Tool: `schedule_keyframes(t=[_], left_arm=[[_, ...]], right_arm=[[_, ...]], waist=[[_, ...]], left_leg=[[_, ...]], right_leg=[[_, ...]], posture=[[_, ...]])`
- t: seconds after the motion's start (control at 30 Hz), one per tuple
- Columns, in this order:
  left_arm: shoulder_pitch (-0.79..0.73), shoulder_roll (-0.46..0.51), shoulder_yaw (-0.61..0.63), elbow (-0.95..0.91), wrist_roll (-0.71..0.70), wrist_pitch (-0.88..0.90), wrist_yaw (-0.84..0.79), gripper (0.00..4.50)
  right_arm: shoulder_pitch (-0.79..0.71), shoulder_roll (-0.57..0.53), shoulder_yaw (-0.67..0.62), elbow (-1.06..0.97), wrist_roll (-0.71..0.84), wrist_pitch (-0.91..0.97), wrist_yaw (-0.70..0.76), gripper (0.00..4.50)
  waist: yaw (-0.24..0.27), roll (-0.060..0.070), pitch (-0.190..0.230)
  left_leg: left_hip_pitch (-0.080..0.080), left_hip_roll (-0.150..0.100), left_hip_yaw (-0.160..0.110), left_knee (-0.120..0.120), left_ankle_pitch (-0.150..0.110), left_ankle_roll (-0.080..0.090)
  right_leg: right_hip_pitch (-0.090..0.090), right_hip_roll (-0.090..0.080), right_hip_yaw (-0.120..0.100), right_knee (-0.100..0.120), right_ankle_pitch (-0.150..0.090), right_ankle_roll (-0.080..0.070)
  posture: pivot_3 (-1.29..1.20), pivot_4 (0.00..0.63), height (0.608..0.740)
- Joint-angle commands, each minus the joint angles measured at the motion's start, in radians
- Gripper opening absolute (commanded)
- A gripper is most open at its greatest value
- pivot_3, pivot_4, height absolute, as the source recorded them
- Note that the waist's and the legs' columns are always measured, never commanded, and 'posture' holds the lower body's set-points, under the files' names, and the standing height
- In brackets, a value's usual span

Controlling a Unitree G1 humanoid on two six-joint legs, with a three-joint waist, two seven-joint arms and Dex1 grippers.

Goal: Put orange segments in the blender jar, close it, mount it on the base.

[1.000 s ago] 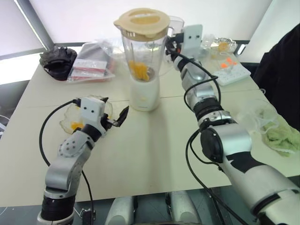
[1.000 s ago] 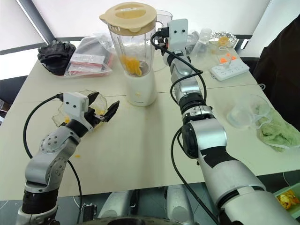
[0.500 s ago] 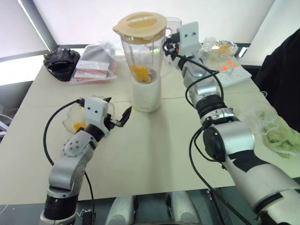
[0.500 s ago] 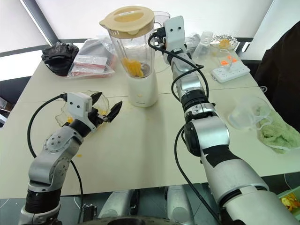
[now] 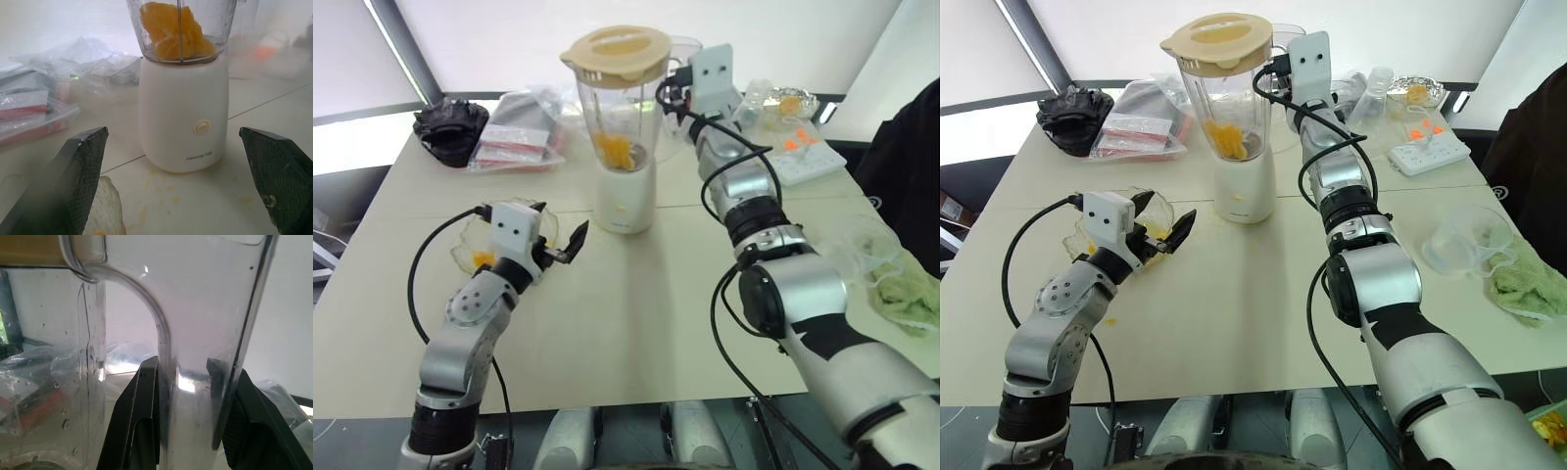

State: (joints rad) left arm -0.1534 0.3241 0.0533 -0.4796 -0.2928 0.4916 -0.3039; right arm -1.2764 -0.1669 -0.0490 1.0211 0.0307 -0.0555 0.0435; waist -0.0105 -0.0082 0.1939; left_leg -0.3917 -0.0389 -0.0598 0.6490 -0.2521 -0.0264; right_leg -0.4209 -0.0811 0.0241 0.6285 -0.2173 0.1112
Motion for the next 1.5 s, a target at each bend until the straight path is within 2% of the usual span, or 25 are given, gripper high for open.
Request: schedule_keyframes(t=[0.03,0.5,0.73,1.0,1.3,1.5], left_arm=[[-0.015,0.001,0.003,-0.016,0.002,-0.023,-0.005,4.47],[-0.030,-0.002,-0.004,0.003,0.007,-0.026,-0.017,4.47],[-0.032,-0.003,-0.005,0.002,0.009,-0.025,-0.019,4.47],[-0.037,-0.005,-0.007,-0.001,0.012,-0.019,-0.016,4.47],[-0.036,-0.008,-0.006,-0.006,0.015,-0.017,-0.012,4.47],[-0.034,-0.009,-0.007,-0.013,0.015,-0.011,-0.008,4.47]], right_arm=[[0.056,-0.033,0.023,-0.025,-0.053,0.056,-0.030,1.02],[0.200,-0.018,0.010,-0.327,-0.023,0.235,-0.034,1.02],[0.242,-0.001,0.014,-0.376,-0.002,0.242,0.004,1.02],[0.194,0.021,-0.033,-0.234,0.072,0.172,0.117,1.02],[0.088,0.004,-0.047,-0.037,0.056,0.103,0.163,1.02],[0.060,-0.003,-0.044,0.015,0.048,0.092,0.173,1.02]], waist=[[0.000,0.000,0.000],[0.003,0.000,0.000],[0.001,0.000,0.000],[-0.010,-0.001,-0.001],[-0.013,-0.001,-0.001],[-0.013,-0.001,-0.001]], left_leg=[[0.000,0.000,0.000,0.000,0.000,0.000],[0.000,0.000,-0.001,0.000,0.000,0.000],[0.000,0.000,-0.001,-0.001,0.000,0.000],[0.001,0.001,0.000,-0.001,0.000,0.000],[0.001,0.001,0.000,-0.002,0.000,0.000],[0.001,0.001,-0.001,-0.002,0.000,0.000]], right_leg=[[0.000,0.000,0.000,0.000,0.000,0.000],[0.002,0.000,-0.002,-0.002,0.000,0.000],[0.002,0.000,-0.002,-0.003,0.000,0.000],[0.002,0.000,-0.002,-0.003,0.000,0.000],[0.002,0.001,-0.002,-0.004,0.000,-0.001],[0.002,0.001,-0.002,-0.004,-0.001,-0.001]], posture=[[0.00,0.150,0.740],[0.00,0.150,0.740],[0.00,0.150,0.740],[0.00,0.150,0.740],[0.00,0.150,0.740],[0.00,0.150,0.740]])
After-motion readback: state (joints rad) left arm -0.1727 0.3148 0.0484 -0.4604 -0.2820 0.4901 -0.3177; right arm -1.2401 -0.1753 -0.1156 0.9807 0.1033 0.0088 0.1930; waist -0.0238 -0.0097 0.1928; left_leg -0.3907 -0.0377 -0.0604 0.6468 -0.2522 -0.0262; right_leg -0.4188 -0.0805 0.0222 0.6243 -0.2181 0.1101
